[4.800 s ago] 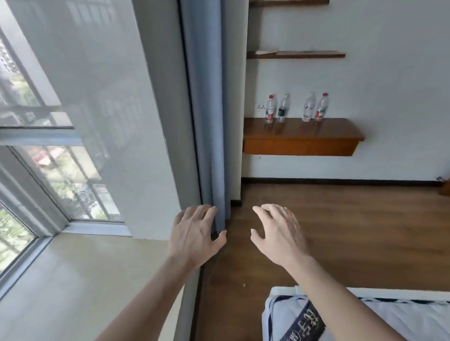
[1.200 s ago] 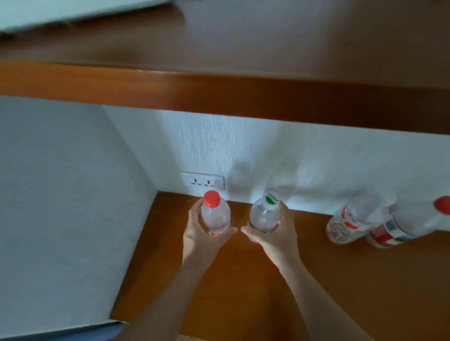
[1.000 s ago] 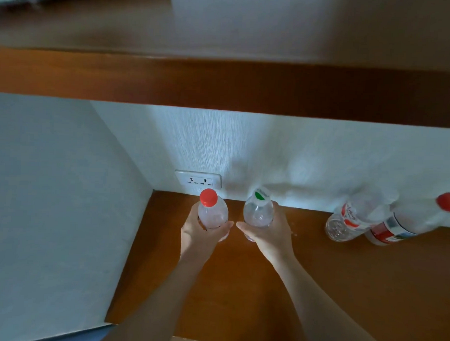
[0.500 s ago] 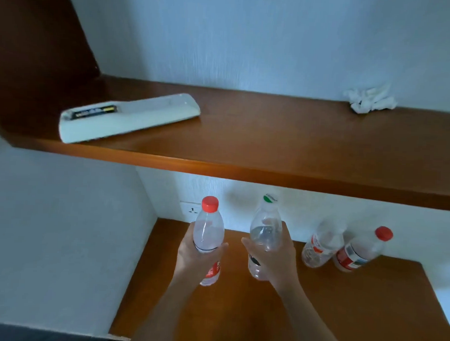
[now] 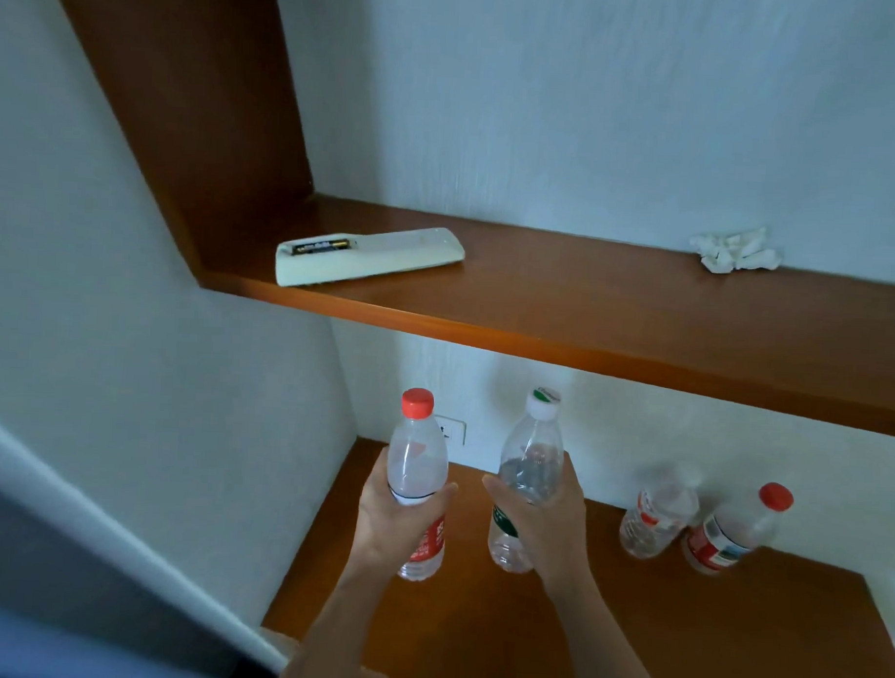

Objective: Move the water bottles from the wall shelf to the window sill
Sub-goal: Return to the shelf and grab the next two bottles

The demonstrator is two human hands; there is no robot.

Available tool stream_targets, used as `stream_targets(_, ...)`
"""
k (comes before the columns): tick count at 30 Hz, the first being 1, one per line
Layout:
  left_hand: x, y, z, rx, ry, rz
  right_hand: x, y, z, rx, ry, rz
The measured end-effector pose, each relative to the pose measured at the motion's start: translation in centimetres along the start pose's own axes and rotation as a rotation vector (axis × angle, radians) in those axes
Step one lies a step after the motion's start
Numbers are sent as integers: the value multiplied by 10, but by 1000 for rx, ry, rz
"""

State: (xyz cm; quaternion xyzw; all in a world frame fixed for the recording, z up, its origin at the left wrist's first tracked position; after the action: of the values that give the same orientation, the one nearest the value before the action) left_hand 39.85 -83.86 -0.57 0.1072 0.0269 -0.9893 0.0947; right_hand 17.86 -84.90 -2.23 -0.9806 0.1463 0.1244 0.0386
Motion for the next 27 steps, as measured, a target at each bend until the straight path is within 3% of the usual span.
stream_targets(5,-41,-9,3,22,-39,99,41,-9,-14,-35,77,-148)
stream_targets(13,-122,-68,1,27,-100,414,115,-47,-53,-162,106,-526)
stream_targets(27,-244,-341,-39,-173,-91,1192,230,-271,-68,-323,116,-1290)
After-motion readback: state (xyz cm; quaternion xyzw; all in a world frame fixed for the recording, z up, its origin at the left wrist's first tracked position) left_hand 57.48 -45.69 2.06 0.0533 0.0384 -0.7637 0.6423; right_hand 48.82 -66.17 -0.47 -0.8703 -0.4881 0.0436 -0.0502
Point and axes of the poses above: each hand's wrist, its own y-axis towards the middle knuckle, its own x-axis out of the palm, z = x × y, the point moved 10 cm from there along y, towards the middle knuckle, and after that the axes turned 1 degree about y, right-handed, at the moved point
